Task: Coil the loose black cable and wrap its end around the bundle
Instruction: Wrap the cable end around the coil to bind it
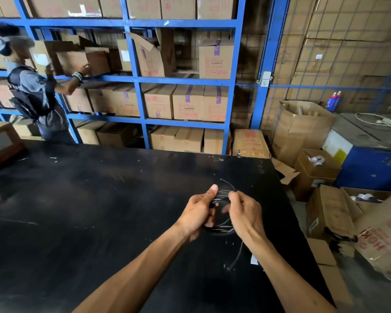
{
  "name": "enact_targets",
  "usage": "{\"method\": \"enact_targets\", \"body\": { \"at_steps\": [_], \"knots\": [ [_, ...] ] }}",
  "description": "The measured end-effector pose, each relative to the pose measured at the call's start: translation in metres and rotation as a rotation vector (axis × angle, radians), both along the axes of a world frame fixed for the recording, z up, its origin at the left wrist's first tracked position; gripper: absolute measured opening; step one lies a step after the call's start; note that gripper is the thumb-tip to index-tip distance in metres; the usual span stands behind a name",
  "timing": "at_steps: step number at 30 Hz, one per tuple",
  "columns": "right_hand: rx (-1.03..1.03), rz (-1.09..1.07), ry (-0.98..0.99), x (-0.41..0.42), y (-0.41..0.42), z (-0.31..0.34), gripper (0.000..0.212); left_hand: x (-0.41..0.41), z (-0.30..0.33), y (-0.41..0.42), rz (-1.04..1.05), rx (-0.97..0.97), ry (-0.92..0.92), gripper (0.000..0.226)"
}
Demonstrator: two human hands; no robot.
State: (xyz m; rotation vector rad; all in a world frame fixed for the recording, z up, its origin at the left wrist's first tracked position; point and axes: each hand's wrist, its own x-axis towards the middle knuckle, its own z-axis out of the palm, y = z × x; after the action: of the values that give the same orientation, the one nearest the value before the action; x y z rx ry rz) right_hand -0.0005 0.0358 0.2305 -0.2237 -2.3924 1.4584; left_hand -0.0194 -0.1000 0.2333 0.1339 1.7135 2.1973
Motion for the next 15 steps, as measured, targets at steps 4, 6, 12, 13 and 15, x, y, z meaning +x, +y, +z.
{"method": "enact_targets", "body": {
  "at_steps": [4,6,12,13,15],
  "knots": [
    [-0.292,-0.105,-0.045,0.005,-0.007,0.003,0.061,0.0,0.002,0.006,0.13,0.153,-0.103,0.054],
    [-0.208,-0.132,-0.009,0.007,-0.01,0.005,0.06,-0.001,0.003,0.008,0.209,0.226,-0.182,0.05],
    [0.088,-0.225,0.098,0.003,-0.003,0.006,0.061,0.004,0.01,0.007,0.083,-0.051,-0.097,0.046],
    [0.102,-0.226,0.086,0.003,0.0,0.006,0.059,0.005,0.012,0.004,0.032,-0.133,-0.046,0.049],
    [0.12,-0.204,0.058,0.004,0.004,0.005,0.057,0.006,0.016,0.0,-0.02,-0.205,0.043,0.044]
  ]
}}
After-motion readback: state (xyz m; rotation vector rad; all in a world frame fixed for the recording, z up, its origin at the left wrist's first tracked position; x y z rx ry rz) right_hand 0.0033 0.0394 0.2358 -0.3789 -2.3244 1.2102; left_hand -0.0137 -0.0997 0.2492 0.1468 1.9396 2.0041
